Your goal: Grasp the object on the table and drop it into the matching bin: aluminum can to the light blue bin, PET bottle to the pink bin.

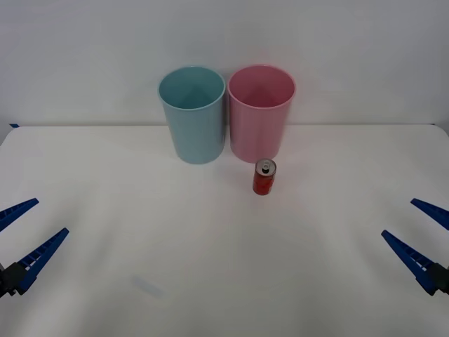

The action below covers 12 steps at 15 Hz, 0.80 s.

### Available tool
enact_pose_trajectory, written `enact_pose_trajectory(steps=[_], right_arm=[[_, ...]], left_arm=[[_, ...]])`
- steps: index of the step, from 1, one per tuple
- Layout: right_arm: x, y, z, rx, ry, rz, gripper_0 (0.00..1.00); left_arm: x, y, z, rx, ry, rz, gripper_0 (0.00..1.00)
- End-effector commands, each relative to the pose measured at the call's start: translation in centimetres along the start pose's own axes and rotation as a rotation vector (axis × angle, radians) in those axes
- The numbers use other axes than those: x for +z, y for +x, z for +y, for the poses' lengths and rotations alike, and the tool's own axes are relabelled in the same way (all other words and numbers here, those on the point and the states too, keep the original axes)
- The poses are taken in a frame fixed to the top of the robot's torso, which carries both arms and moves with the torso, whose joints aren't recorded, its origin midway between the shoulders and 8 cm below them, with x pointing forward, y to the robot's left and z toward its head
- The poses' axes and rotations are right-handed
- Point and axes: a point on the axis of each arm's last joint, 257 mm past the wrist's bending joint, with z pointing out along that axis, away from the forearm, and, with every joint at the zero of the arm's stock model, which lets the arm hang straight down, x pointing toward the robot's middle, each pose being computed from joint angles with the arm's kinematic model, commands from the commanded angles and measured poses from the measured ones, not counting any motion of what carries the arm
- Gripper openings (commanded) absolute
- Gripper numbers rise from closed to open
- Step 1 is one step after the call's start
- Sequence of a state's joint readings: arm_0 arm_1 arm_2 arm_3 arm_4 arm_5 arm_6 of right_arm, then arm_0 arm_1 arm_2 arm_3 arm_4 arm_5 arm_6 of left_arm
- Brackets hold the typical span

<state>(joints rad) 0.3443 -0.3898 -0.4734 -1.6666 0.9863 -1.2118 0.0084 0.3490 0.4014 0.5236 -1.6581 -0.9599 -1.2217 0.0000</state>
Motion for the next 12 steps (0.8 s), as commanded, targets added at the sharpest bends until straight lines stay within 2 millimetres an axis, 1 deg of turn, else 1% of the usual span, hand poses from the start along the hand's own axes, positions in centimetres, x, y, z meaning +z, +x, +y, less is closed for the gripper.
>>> enact_pose_trajectory(steps=[1,5,12], right_arm=[[0.9,1.0,0.1,0.012,-0.006,0.007,1.0],[2.6,2.9,-0.6,0.007,-0.018,0.029,1.0],[6.6,5.7,-1.7,-0.005,-0.027,0.048,1.0]], left_arm=[[0.0,0.0,0.0,0.0,0.0,0.0,1.0],[0.0,0.0,0.0,0.0,0.0,0.0,1.0],[0.0,0.0,0.0,0.0,0.0,0.0,1.0]])
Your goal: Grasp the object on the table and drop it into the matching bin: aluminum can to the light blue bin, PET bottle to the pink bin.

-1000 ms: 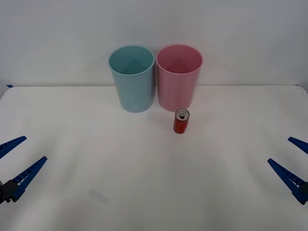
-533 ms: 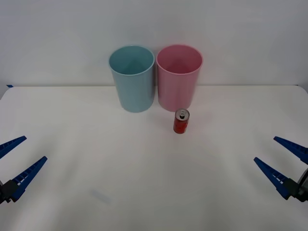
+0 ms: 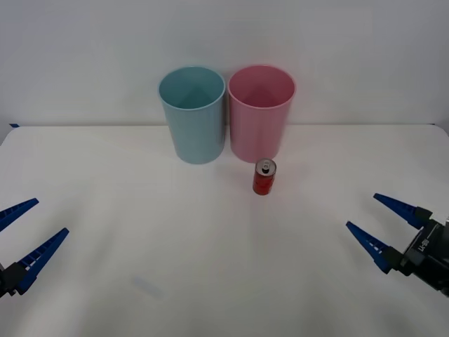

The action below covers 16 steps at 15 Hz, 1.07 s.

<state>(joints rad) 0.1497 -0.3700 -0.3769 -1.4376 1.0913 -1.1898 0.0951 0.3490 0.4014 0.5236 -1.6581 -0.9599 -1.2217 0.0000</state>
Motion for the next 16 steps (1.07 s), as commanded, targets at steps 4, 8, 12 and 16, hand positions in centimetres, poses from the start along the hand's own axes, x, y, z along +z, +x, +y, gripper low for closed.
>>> enact_pose_trajectory(steps=[4,8,12,16], right_arm=[[3.8,2.0,-0.5,-0.024,0.05,0.01,1.0],[6.5,3.5,-0.3,-0.028,0.113,0.016,1.0],[9.2,4.2,0.9,-0.032,0.128,0.016,1.0],[11.9,5.1,2.2,-0.011,0.104,0.01,1.0]], left_arm=[[0.0,0.0,0.0,0.0,0.0,0.0,1.0],[0.0,0.0,0.0,0.0,0.0,0.0,1.0],[0.0,0.0,0.0,0.0,0.0,0.0,1.0],[0.0,0.0,0.0,0.0,0.0,0.0,1.0]])
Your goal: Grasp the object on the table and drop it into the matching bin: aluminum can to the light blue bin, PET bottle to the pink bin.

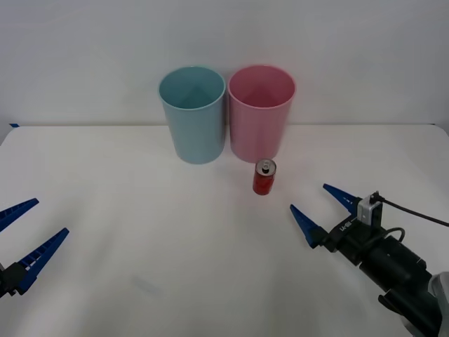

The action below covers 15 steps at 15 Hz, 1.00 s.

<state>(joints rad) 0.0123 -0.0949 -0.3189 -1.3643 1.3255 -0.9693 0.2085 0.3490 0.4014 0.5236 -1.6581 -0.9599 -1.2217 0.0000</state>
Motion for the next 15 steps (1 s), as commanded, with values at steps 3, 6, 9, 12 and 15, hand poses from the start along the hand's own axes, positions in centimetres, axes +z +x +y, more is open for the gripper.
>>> enact_pose_trajectory(steps=[3,6,9,12,15], right_arm=[[2.9,1.1,1.2,0.004,-0.026,0.011,1.0],[4.3,1.4,1.6,-0.016,-0.012,0.023,1.0],[5.7,1.6,1.8,-0.026,0.021,0.03,1.0],[7.6,2.3,2.1,-0.016,0.04,0.047,1.0],[9.8,2.7,2.1,-0.02,0.045,0.066,1.0]], left_arm=[[0.0,0.0,0.0,0.0,0.0,0.0,1.0],[0.0,0.0,0.0,0.0,0.0,0.0,1.0],[0.0,0.0,0.0,0.0,0.0,0.0,1.0],[0.0,0.0,0.0,0.0,0.0,0.0,1.0],[0.0,0.0,0.0,0.0,0.0,0.0,1.0]])
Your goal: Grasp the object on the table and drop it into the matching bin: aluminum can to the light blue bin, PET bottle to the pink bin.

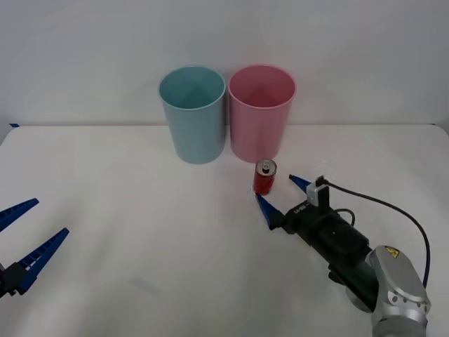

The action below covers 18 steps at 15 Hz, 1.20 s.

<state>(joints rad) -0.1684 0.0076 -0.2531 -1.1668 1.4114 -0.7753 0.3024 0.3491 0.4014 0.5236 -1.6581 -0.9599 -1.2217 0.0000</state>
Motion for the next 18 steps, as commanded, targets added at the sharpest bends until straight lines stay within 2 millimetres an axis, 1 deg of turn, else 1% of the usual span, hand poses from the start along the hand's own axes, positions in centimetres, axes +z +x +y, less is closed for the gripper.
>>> enact_pose_trajectory(steps=[1,3,8,10,15,16,17,18], right_arm=[[1.7,0.0,-0.1,-0.015,0.018,0.012,1.0],[2.6,-0.2,-0.1,-0.03,0.033,0.019,1.0],[5.3,0.4,0.1,-0.029,0.036,0.053,1.0],[6.0,0.2,-0.1,-0.038,0.045,0.056,1.0],[6.3,0.2,0.3,-0.046,0.047,0.056,1.0],[6.3,0.1,0.3,-0.046,0.047,0.055,0.69],[6.3,0.2,0.3,-0.043,0.048,0.055,0.21],[6.3,0.1,0.3,-0.043,0.048,0.051,0.0]], left_arm=[[0.0,0.0,0.0,0.0,0.0,0.0,1.0],[0.0,0.0,0.0,0.0,0.0,0.0,1.0],[0.0,0.0,0.0,0.0,0.0,0.0,1.0],[0.0,0.0,0.0,0.0,0.0,0.0,1.0],[0.0,0.0,0.0,0.0,0.0,0.0,1.0],[0.0,0.0,0.0,0.0,0.0,0.0,1.0],[0.0,0.0,0.0,0.0,0.0,0.0,1.0],[0.0,0.0,0.0,0.0,0.0,0.0,1.0]])
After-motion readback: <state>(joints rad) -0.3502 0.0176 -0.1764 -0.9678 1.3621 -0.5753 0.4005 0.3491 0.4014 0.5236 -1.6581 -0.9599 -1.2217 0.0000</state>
